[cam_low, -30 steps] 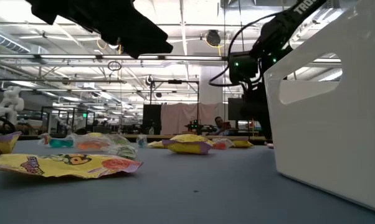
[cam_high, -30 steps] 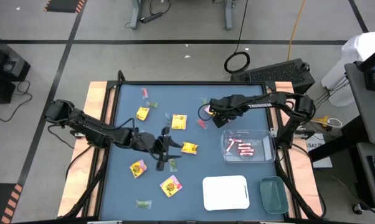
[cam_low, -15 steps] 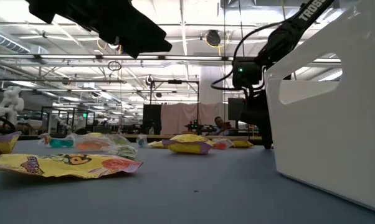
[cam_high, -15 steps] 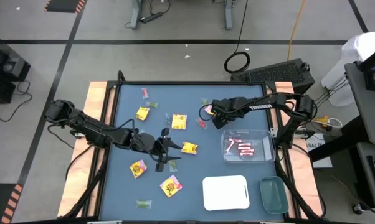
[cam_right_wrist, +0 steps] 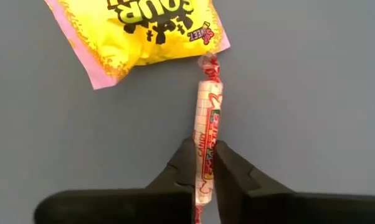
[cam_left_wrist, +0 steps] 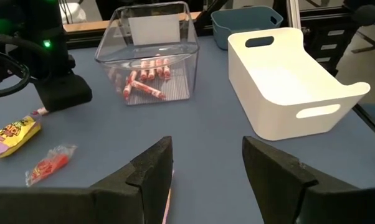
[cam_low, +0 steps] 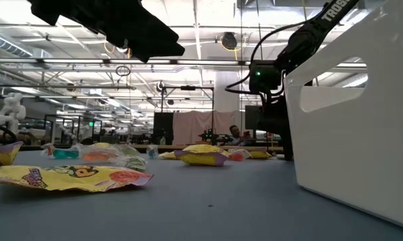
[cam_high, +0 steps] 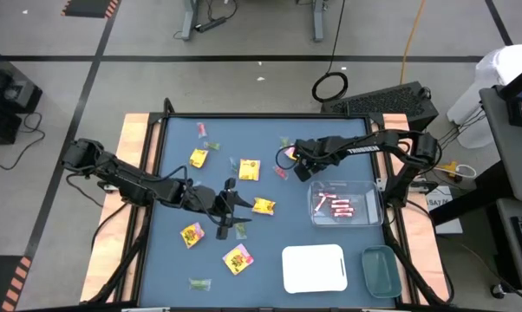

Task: Sort candy
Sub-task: Put the transparent candy roll into the transparent bin

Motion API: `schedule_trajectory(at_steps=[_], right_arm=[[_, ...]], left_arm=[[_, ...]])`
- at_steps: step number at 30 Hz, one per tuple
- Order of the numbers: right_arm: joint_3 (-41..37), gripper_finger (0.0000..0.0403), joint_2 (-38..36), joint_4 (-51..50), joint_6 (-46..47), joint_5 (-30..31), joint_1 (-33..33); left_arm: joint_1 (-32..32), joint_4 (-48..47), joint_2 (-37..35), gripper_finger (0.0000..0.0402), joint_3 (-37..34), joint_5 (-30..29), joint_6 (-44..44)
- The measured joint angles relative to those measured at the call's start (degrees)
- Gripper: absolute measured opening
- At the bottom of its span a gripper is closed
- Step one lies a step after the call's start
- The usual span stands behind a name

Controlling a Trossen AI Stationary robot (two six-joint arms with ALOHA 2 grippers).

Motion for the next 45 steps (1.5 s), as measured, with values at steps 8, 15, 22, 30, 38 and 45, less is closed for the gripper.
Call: schedule_trajectory(at_steps=[8,15,22,30,38,45], right_arm=[[-0.5,0.0028,-3.8,-2.7,-0.6,-1.6,1.3],[-0.2,0.0023,-13.8,-4.9,-2.5,-2.3,7.2],[-0.2,0.0027,-23.2,1.7,-3.3,-0.9,18.6],[-0.1,0.0027,-26.3,12.8,-5.8,3.5,28.6],[0.0,0.0029,-22.7,27.5,-15.9,8.9,37.7],[0.0,0.0029,-16.5,39.8,-20.1,9.9,41.3]], left_arm=[[0.0,0.0,0.0,0.0199,0.0,0.0,0.0],[0.0,0.4,0.0,0.0199,0.0,-1.9,0.5],[0.2,3.5,0.0,0.0199,0.0,-4.5,0.1],[0.2,6.7,0.0,0.0199,0.0,-4.8,0.0],[0.2,11.2,0.0,0.0199,0.0,-6.2,0.0],[0.1,12.1,0.0,0.0199,0.0,-0.2,0.5]])
